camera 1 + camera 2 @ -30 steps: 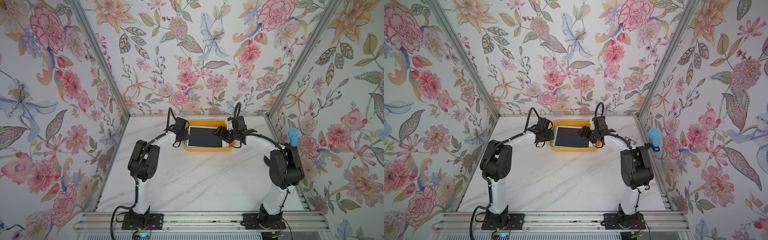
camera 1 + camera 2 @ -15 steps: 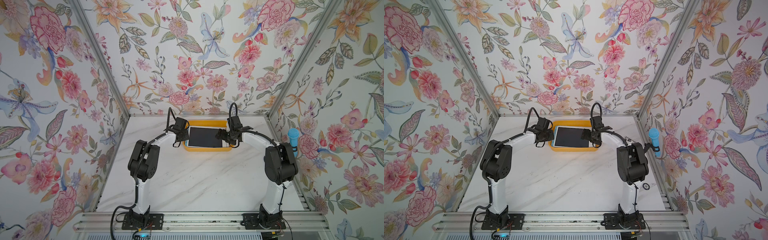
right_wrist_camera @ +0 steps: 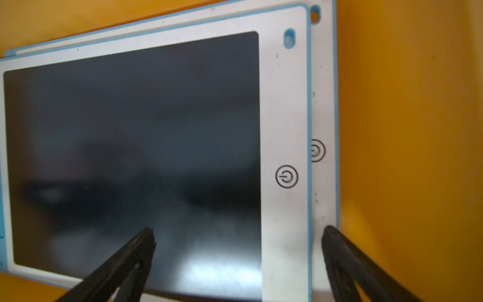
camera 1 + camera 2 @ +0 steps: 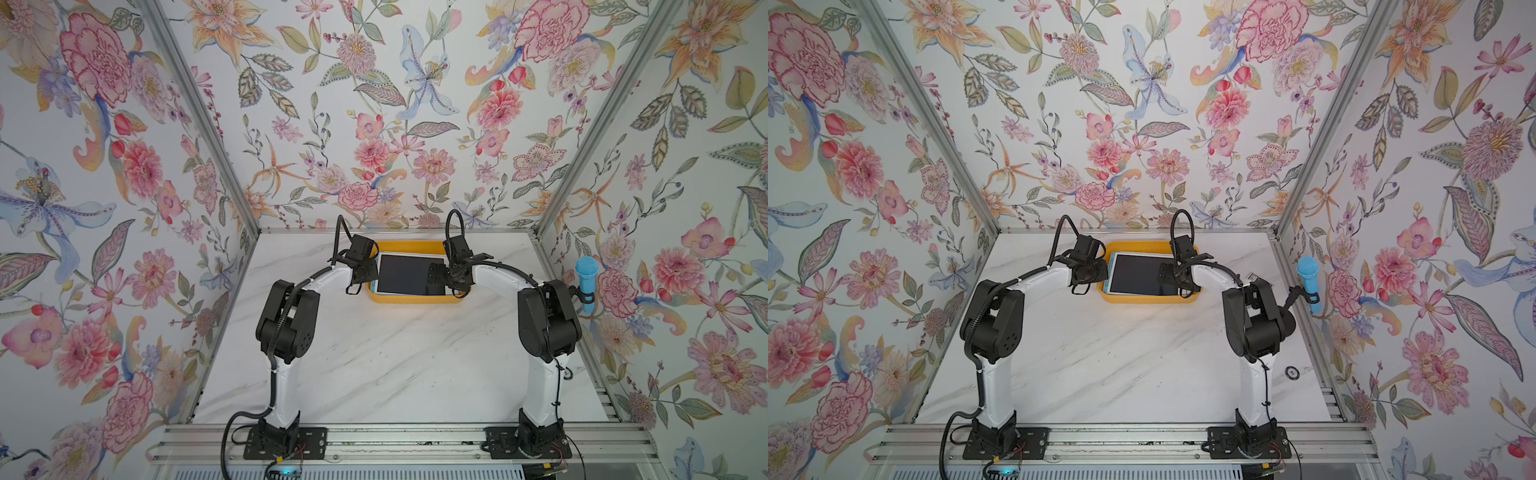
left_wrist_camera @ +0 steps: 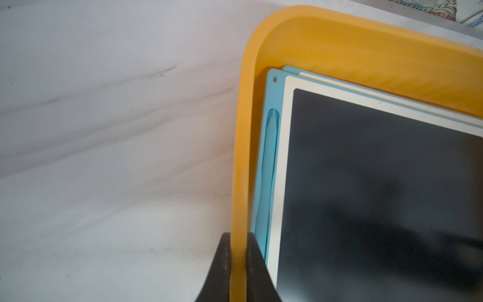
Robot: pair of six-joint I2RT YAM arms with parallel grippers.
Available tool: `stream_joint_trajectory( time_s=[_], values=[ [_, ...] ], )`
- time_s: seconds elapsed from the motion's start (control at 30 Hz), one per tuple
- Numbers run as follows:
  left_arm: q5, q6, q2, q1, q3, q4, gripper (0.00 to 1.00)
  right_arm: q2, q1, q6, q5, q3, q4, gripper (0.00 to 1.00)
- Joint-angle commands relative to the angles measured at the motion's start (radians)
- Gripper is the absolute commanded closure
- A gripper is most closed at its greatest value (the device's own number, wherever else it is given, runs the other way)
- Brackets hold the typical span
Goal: Take out the writing tablet from the storage box
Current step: Pick up the writing tablet from the storage box.
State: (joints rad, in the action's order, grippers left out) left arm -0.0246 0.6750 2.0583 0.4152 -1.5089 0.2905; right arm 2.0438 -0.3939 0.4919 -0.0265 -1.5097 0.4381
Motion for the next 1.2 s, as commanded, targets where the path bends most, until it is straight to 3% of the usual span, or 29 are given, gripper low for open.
stream_joint_trajectory(
  time_s=[0.0,0.27,0.7,1.17],
  values=[
    [-0.029,0.036,-0.020,0.005,0.020,-0.011,1.00,0.056,-0.017,-0.016,-0.039,-0.032,0.078,0.00],
    [-0.039,0.046,-0.025,0.005,0.027,-0.020,1.00,0.071,-0.020,-0.004,0.107,-0.065,0.076,0.00],
    [-0.058,0.056,-0.018,0.010,0.046,-0.039,1.00,-0.139,0.006,0.084,0.399,0.041,-0.129,0.03],
    [-0.048,0.057,-0.018,0.011,0.033,-0.033,1.00,-0.221,0.035,0.144,0.522,0.093,-0.201,0.06]
  ],
)
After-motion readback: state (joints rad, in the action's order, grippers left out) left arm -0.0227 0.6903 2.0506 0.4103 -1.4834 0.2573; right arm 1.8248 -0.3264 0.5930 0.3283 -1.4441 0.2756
